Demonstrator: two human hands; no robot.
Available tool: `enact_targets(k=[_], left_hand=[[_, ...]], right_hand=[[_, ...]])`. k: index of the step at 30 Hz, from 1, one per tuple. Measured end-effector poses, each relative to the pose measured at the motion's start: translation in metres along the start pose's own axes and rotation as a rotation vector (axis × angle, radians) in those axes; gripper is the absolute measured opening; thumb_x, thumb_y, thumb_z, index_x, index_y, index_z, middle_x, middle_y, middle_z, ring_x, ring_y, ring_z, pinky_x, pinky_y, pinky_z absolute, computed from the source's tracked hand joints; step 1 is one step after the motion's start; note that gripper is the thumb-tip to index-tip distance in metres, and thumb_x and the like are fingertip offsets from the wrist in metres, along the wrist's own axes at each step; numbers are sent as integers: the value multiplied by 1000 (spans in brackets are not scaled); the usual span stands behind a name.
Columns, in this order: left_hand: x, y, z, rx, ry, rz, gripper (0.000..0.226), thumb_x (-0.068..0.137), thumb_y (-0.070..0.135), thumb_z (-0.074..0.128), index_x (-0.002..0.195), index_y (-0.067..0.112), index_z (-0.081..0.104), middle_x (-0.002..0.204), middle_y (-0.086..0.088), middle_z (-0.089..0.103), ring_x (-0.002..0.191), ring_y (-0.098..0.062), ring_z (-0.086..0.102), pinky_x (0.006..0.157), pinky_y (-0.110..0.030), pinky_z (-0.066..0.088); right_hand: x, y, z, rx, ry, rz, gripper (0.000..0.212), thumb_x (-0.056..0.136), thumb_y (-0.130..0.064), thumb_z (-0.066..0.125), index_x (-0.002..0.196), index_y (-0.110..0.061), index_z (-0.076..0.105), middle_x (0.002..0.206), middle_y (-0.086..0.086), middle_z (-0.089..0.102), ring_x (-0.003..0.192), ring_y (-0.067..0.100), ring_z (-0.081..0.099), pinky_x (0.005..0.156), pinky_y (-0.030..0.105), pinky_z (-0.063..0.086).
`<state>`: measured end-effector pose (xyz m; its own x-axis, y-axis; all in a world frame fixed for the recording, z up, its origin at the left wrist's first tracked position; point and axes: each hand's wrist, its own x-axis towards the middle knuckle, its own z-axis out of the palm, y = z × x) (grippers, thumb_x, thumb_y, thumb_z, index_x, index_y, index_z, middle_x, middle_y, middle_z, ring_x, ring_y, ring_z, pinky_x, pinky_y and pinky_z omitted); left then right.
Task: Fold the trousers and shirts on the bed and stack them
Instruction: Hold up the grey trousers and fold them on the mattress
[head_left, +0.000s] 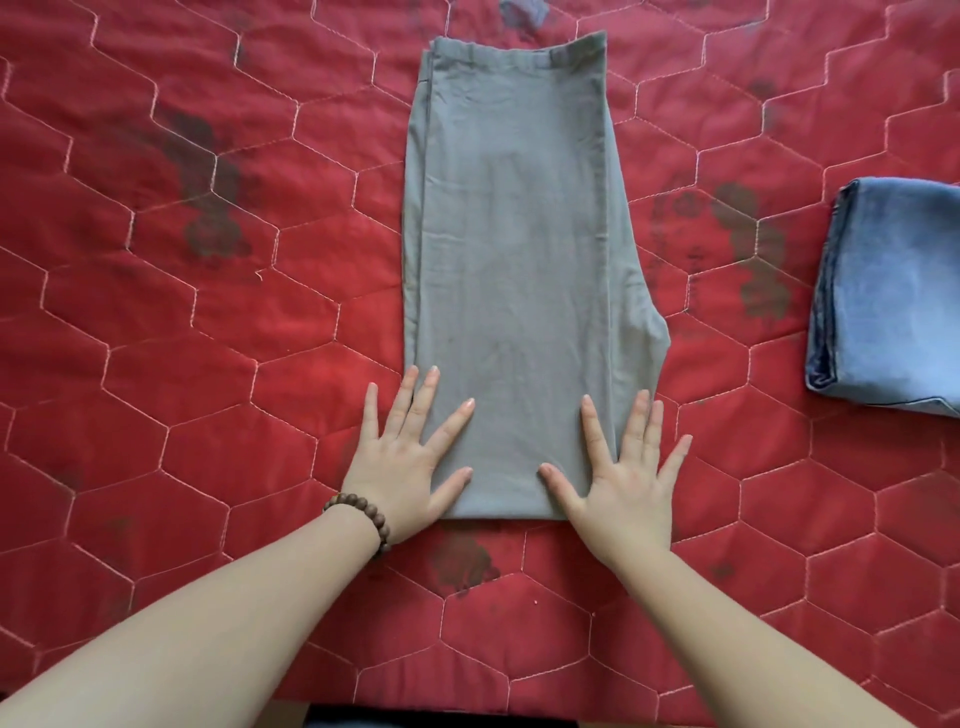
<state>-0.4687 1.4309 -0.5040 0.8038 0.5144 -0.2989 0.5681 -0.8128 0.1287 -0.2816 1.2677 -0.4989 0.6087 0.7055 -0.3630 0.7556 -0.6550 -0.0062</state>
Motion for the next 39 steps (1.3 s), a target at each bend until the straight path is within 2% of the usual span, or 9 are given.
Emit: enact_targets(k=[5,9,14,19,22,26,30,34,39], left_hand=[[63,-7,-27,9,73,-48,73,90,60,25,153,24,16,161,-14,-1,148,-28,-7,117,-57,0],[99,-20,-29,11,36,-11,67,95,55,21,153,28,3,161,-10,-10,147,-24,-14,119,-49,-4],[99,-55,-20,87,-20,154,63,93,60,5,148,35,-14,158,-1,-18,144,-16,-22,119,-46,-5],[103,-83,-25,178,-77,309,61,92,60,-3,143,39,-26,155,2,-26,143,-16,-26,118,-47,-8],[107,-101,-38,215,-67,441,59,97,46,19,150,35,-6,160,0,-5,147,-21,-5,118,-51,5],[111,-119,-54,339,26,572,76,85,-3,29,153,26,9,159,-4,13,146,-28,10,117,-51,9],[110,-107,-52,285,81,718,66,85,-3,32,147,17,33,152,-8,35,140,-28,29,115,-49,25],[108,-96,-46,229,11,733,74,79,8,57,148,22,33,153,-7,34,140,-29,32,113,-50,25],[110,-92,-58,70,-91,651,64,83,17,70,141,26,47,151,-2,36,140,-27,33,115,-46,22]], right_hand=[[83,-39,-33,28,226,-256,70,90,-62,31,152,-33,16,160,18,2,149,31,-1,115,61,-2],[131,-66,-38,-47,118,-346,67,92,-62,28,152,-38,10,162,9,-3,149,26,-7,115,59,-7],[119,-4,-24,3,82,-250,66,93,-62,19,152,-37,3,161,-2,-5,149,17,-7,119,40,-9],[104,45,-27,7,25,-275,59,97,-50,15,150,-32,-2,159,-11,-3,147,11,-7,120,45,-5],[109,73,-43,-70,28,-492,59,97,-28,32,152,-27,11,159,-1,14,147,23,16,118,53,12],[115,110,-61,-215,52,-590,84,82,-6,54,152,-26,12,158,7,20,145,28,22,114,59,19],[124,96,-70,-278,74,-742,87,73,0,66,150,-22,30,156,11,26,142,31,27,112,62,22],[134,65,-70,-316,-27,-903,77,77,1,24,149,-26,32,155,8,30,142,30,28,113,56,20],[144,54,-84,-162,-250,-878,89,79,10,35,148,-41,12,159,-9,0,147,16,-7,119,38,-10]])
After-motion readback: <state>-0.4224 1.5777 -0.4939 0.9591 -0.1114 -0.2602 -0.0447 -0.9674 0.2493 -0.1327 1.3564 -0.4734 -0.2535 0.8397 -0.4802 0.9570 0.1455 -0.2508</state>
